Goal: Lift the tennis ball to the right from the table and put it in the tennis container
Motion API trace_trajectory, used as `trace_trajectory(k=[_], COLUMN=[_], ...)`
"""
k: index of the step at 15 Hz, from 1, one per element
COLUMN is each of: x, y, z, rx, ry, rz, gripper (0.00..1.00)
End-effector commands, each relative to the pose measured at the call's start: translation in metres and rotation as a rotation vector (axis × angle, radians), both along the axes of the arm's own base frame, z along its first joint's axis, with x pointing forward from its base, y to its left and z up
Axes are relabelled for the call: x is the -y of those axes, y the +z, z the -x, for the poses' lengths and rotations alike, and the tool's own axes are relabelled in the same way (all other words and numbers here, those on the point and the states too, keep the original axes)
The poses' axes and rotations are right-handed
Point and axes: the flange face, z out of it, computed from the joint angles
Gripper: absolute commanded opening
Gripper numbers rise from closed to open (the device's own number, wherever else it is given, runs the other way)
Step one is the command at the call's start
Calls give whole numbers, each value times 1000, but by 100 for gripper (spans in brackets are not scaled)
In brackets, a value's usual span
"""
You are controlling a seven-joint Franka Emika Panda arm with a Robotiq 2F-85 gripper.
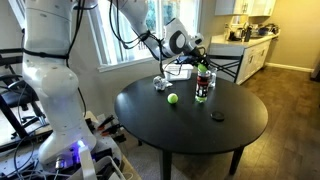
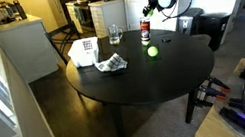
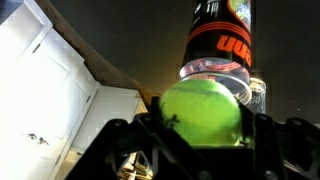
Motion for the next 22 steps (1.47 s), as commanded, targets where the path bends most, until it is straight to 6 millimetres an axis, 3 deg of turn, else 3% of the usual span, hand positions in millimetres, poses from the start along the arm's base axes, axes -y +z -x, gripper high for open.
trace_trajectory(k=[1,8,16,22], x=[-13,-37,-20,-23], y=[-8,-18,-8,-8], z=[-14,-31,-29,-26], rx=[36,52,55,56], ry=[24,78,54,57], rz=[24,70,131,137], gripper=[42,42,42,42])
